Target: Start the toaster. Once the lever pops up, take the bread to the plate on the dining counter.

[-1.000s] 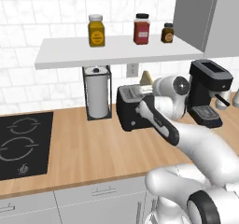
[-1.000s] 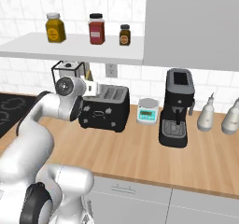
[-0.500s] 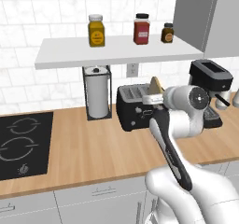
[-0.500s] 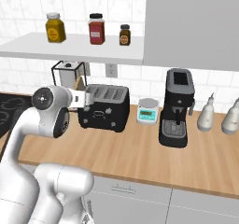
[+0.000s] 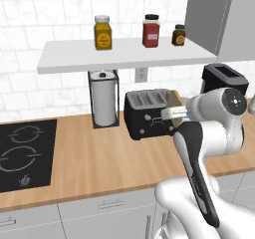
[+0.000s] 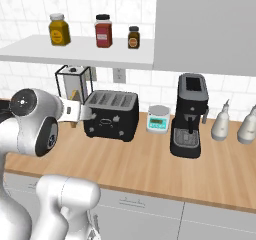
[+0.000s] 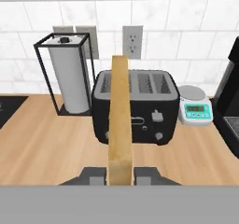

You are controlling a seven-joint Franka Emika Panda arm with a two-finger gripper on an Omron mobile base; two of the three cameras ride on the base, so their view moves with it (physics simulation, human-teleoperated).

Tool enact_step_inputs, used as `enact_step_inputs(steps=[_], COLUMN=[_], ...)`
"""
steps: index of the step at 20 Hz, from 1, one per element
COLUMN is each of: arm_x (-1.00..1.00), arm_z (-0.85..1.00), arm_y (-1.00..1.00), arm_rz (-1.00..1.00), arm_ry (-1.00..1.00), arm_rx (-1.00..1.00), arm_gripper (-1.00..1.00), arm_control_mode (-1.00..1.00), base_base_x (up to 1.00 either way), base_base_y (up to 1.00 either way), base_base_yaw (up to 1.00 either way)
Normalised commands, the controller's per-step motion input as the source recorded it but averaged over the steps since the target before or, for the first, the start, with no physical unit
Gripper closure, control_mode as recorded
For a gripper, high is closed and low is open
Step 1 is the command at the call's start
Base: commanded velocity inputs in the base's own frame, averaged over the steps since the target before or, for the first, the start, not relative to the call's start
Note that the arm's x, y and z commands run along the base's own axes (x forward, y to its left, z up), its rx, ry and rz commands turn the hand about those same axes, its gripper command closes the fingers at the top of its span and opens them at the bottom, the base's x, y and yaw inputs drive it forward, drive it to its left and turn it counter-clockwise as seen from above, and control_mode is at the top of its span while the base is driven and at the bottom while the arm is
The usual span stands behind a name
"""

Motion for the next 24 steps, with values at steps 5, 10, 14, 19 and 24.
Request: enact_step_inputs(steps=[5, 10, 14, 19, 24], arm_x=[-0.64, -0.59, -0.22, -0.29, -0.37], arm_z=[0.22, 0.16, 0.25, 0.21, 0.02], arm_y=[0.00, 0.00, -0.04, -0.14, -0.14], arm_rz=[0.00, 0.00, 0.00, -0.01, 0.00], arm_ry=[0.14, 0.02, 0.00, 0.00, 0.00], arm_rx=[0.00, 0.00, 0.00, 0.00, 0.00], arm_gripper=[1.00, 1.00, 1.00, 1.00, 1.00], arm_control_mode=[-1.00, -1.00, -1.00, -1.00, -1.00], base_base_x=[0.00, 0.00, 0.00, 0.00, 0.00], base_base_y=[0.00, 0.00, 0.00, 0.00, 0.00], base_base_yaw=[0.00, 0.00, 0.00, 0.00, 0.00])
